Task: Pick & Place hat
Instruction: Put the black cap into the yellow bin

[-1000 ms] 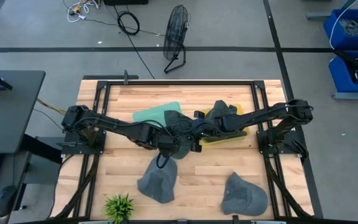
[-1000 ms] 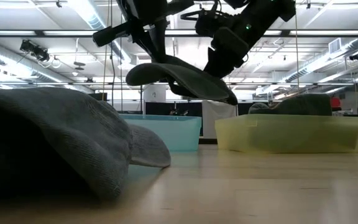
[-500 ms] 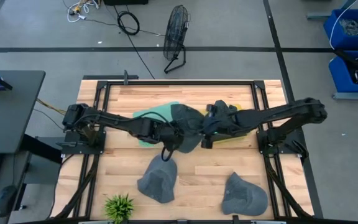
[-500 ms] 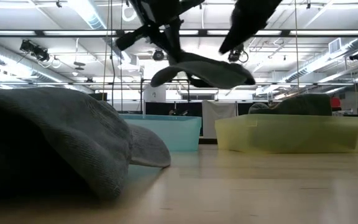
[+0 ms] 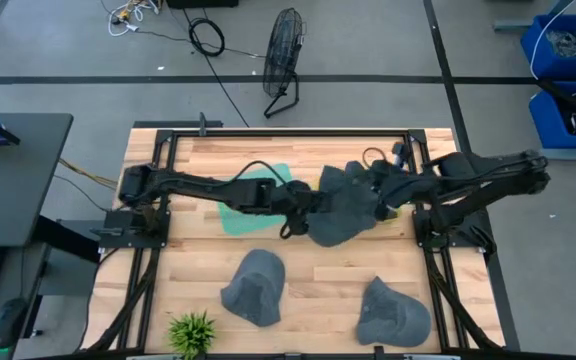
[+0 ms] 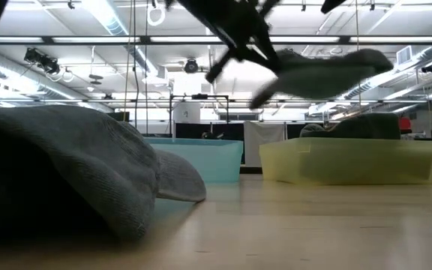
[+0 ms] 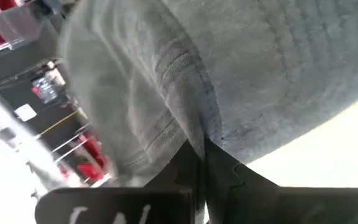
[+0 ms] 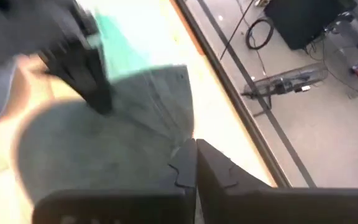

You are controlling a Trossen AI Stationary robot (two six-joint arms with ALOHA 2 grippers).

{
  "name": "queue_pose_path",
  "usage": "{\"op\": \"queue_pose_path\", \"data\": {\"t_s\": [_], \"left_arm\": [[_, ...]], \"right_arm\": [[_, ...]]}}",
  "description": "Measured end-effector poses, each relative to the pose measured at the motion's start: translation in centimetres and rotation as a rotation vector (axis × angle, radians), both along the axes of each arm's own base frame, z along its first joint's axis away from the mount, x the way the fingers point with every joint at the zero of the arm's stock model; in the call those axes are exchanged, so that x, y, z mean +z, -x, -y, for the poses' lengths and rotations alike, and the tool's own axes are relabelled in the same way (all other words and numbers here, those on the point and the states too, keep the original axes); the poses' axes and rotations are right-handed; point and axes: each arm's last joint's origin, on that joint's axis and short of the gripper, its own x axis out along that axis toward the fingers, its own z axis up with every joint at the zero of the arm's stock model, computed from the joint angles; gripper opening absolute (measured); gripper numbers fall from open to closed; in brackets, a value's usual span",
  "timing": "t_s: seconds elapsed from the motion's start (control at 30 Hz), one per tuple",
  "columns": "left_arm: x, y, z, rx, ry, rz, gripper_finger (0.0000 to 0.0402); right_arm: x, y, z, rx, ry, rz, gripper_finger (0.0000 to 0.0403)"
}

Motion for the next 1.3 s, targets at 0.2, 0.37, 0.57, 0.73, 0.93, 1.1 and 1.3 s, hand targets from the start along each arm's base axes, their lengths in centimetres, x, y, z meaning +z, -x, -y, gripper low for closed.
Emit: {"op": "queue_pose_path", "data": {"t_s": [0.2, 0.37, 0.57, 0.73, 0.93, 1.1, 1.3], "left_arm": [[-5.3, -3.3, -2.9, 0.019, -0.068, 0.051, 0.0012], [-6.7, -4.4, -4.5, 0.064, -0.176, 0.107, 0.0012], [-5.0, -4.0, -3.1, 0.097, -0.232, 0.125, 0.0012], [-2.4, -2.7, -0.7, 0.071, -0.19, 0.106, 0.0012], [-1.9, -1.6, 0.7, 0.09, -0.123, 0.049, 0.0012], [-2.0, -1.5, 0.5, 0.075, -0.171, 0.019, 0.0012], [-2.4, -1.1, 1.2, 0.113, -0.253, -0.061, 0.0012]], "right_arm": [[0.4, 0.4, 0.1, -0.011, -0.016, 0.039, 0.0005], [-0.1, -0.3, -0.1, -0.012, -0.014, 0.011, 0.0006], [-1.3, -0.9, -0.3, -0.023, -0.045, -0.08, 0.0007], [-3.6, -1.3, -0.5, -0.035, -0.059, -0.157, 0.0029], [-6.7, -2.3, -0.9, 0.009, -0.115, -0.168, 0.0081], [-8.2, -2.9, -1.3, 0.047, -0.196, -0.144, 0.0132], [-8.6, -2.3, -0.9, -0.009, -0.117, -0.199, 0.0181]]}}
